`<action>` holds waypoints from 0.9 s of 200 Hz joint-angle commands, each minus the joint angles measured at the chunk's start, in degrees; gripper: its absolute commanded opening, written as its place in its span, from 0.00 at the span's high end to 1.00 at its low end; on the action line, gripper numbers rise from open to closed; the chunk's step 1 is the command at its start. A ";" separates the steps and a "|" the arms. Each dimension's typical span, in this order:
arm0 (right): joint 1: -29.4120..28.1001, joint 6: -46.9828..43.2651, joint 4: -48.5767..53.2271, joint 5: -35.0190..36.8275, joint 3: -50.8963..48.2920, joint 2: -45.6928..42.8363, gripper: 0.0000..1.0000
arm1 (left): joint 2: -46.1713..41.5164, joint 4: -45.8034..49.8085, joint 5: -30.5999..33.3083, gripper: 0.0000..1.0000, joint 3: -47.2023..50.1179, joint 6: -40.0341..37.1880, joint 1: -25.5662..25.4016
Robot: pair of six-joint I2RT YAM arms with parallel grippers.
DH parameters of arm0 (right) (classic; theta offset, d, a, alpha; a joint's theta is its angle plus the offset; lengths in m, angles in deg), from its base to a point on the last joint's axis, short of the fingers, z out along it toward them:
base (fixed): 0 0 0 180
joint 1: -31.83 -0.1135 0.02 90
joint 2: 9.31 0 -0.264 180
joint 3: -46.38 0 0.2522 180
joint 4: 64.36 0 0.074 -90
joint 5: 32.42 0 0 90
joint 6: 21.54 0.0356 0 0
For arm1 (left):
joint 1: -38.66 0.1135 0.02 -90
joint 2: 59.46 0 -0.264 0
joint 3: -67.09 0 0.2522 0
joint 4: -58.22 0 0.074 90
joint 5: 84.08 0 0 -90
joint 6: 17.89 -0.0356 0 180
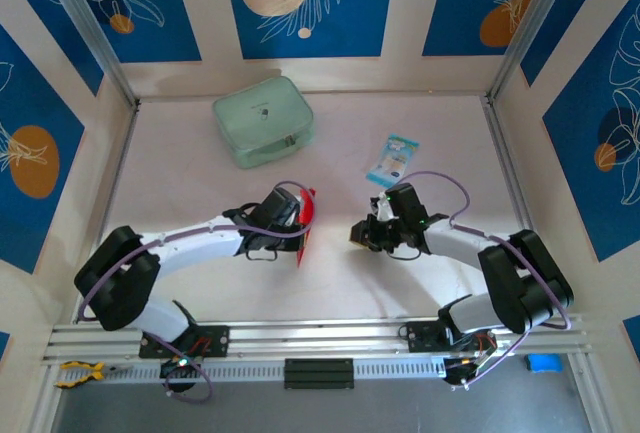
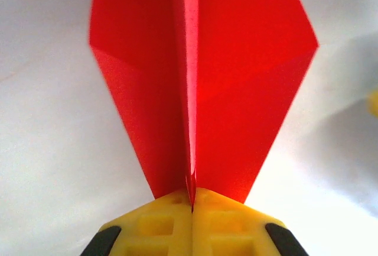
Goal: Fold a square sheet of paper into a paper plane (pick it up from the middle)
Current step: Move the paper plane to the center of the table.
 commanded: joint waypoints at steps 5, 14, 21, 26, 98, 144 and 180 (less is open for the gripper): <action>-1.71 0.46 2.25 1.51 2.38 -0.77 0.82 | 0.13 8.48 8.66 0.97 -1.50 -0.06 -0.42; -2.15 0.54 2.22 1.57 2.82 -0.56 0.82 | 0.36 9.36 9.49 0.97 -1.65 0.27 -0.44; -2.36 0.56 2.28 1.60 3.03 -0.38 0.82 | 0.53 9.55 9.73 0.97 -1.68 0.47 -0.44; -2.58 0.61 2.41 1.69 3.28 -0.23 0.82 | 0.72 9.61 9.82 0.97 -1.64 0.47 -0.43; -3.83 1.02 1.97 1.78 3.69 0.11 0.82 | 3.59 7.38 6.21 0.91 -1.26 0.09 -0.44; -3.86 1.03 1.60 1.85 3.37 0.69 0.82 | 4.85 6.93 5.08 0.87 -1.58 0.19 -0.43; -3.90 1.35 0.56 1.34 3.02 2.14 0.82 | 4.77 6.92 4.81 0.84 -1.67 -0.05 -0.46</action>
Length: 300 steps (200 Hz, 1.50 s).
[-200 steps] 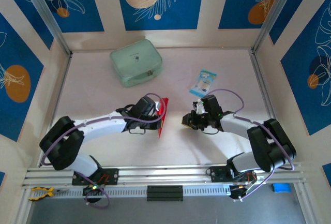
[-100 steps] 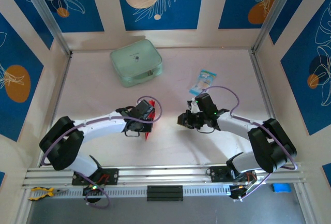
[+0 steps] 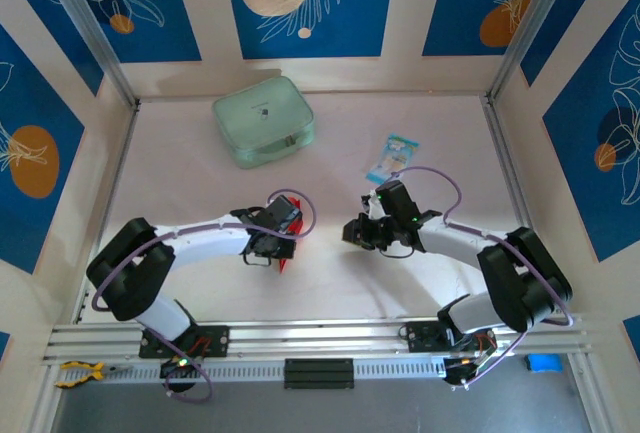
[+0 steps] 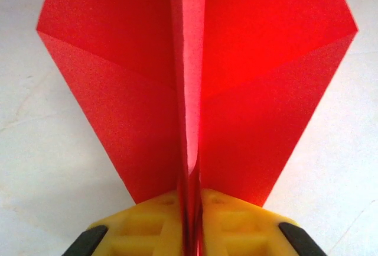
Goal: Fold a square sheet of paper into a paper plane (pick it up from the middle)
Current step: Move the paper plane to the center of the table.
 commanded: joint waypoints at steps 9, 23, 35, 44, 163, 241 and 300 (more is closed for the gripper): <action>-0.32 0.89 -0.62 -0.43 0.28 1.46 0.82 | 0.57 0.65 -1.28 0.84 -1.71 -0.05 -0.41; -0.45 0.93 -0.62 -0.61 0.48 1.72 0.82 | 0.78 0.76 -1.33 0.83 -1.77 -0.08 -0.46; -0.41 0.90 -0.51 -0.66 0.53 1.76 0.82 | 1.20 0.89 -1.20 0.83 -1.87 -0.18 -0.41; -0.42 0.88 -0.34 -0.61 0.65 1.67 0.82 | 1.61 1.06 -1.11 0.83 -1.99 -0.23 -0.41; 0.80 -0.36 0.93 -0.60 -0.42 -1.50 0.82 | 8.11 6.64 4.73 0.69 -6.26 3.07 -3.76; 5.00 -2.59 1.23 -3.62 -2.99 -5.72 0.81 | 11.05 10.24 7.23 0.61 -10.51 13.40 -5.60; 6.96 -3.65 1.00 -5.61 -4.68 -7.58 0.81 | 12.79 13.90 8.61 0.61 -15.19 20.12 -6.83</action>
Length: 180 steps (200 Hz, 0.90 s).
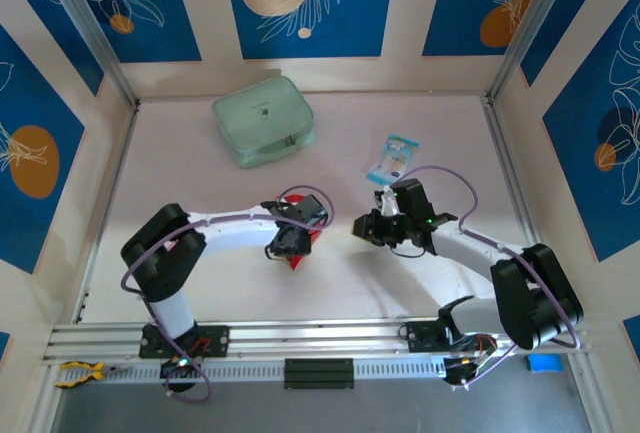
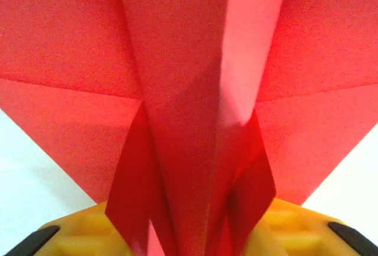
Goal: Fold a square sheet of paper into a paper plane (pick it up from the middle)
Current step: Move the paper plane to the center of the table.
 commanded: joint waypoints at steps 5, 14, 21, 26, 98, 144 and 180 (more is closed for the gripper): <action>0.81 -1.32 0.41 -2.60 -1.89 -1.36 0.81 | 1.55 4.46 1.38 0.61 -2.62 4.47 -1.20; 1.11 -1.33 0.09 -2.84 -2.18 -1.34 0.81 | 1.42 4.40 1.37 0.61 -2.76 4.69 -1.20; 1.19 -1.32 0.01 -3.09 -2.31 -1.42 0.81 | 1.30 4.35 1.43 0.61 -2.84 4.84 -1.24; 1.32 -1.31 0.04 -3.20 -2.35 -1.42 0.81 | 1.22 4.37 1.43 0.61 -2.98 4.85 -1.18; 1.67 -1.42 1.84 -2.75 -1.83 -3.15 0.81 | -1.47 4.88 2.10 0.59 -4.27 3.61 -1.17; 2.32 -1.99 5.29 -1.34 -0.65 -5.57 0.80 | -4.67 4.93 2.66 0.56 -3.54 3.90 -1.19; 3.50 -3.39 10.36 1.41 1.46 -8.97 0.78 | -8.47 5.10 3.67 0.56 -2.22 3.86 -1.22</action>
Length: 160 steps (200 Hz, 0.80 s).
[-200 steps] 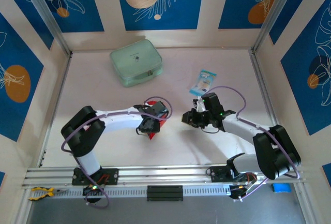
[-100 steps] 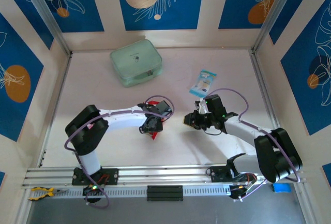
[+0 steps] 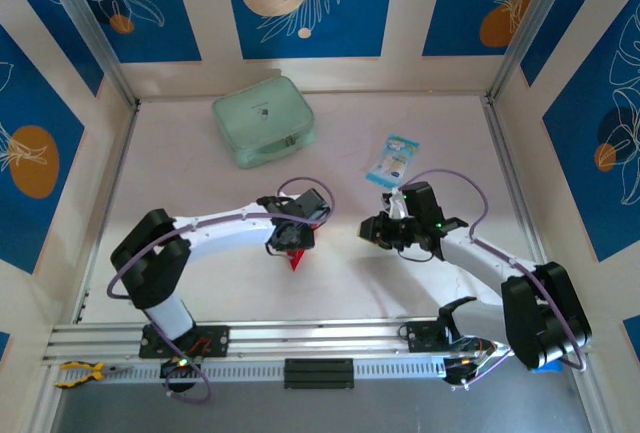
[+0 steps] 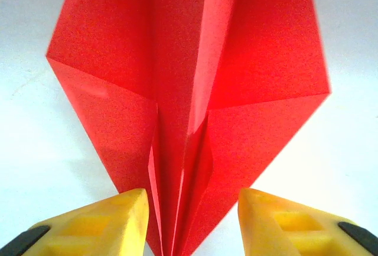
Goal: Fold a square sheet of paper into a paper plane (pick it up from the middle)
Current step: Move the paper plane to the center of the table, then reset both arms
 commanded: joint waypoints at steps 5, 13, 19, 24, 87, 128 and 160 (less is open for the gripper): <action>1.04 -2.21 6.09 2.58 3.13 -3.56 0.77 | -4.44 1.80 2.87 0.56 0.69 0.49 -0.34; 1.27 -2.73 7.71 3.99 3.98 -4.67 0.77 | -6.16 1.84 3.93 0.56 1.16 0.13 -0.40; 1.47 -3.26 8.99 5.24 4.80 -5.54 0.76 | -7.74 1.61 5.10 0.56 1.64 -0.52 -0.33; 1.68 -3.84 10.20 6.51 5.50 -6.34 0.75 | -8.91 1.27 6.23 0.55 2.18 -1.30 -0.38; 3.40 -21.03 13.82 40.36 13.12 -8.15 0.36 | -31.07 -6.89 23.16 0.18 14.56 -22.43 8.72; 8.04 -36.55 -8.67 48.81 5.75 0.48 0.23 | -36.59 -22.02 28.93 0.00 24.58 -38.49 24.60; 10.89 -40.94 -21.89 41.96 2.80 6.97 0.23 | -31.01 -30.27 23.12 0.00 26.69 -42.98 37.44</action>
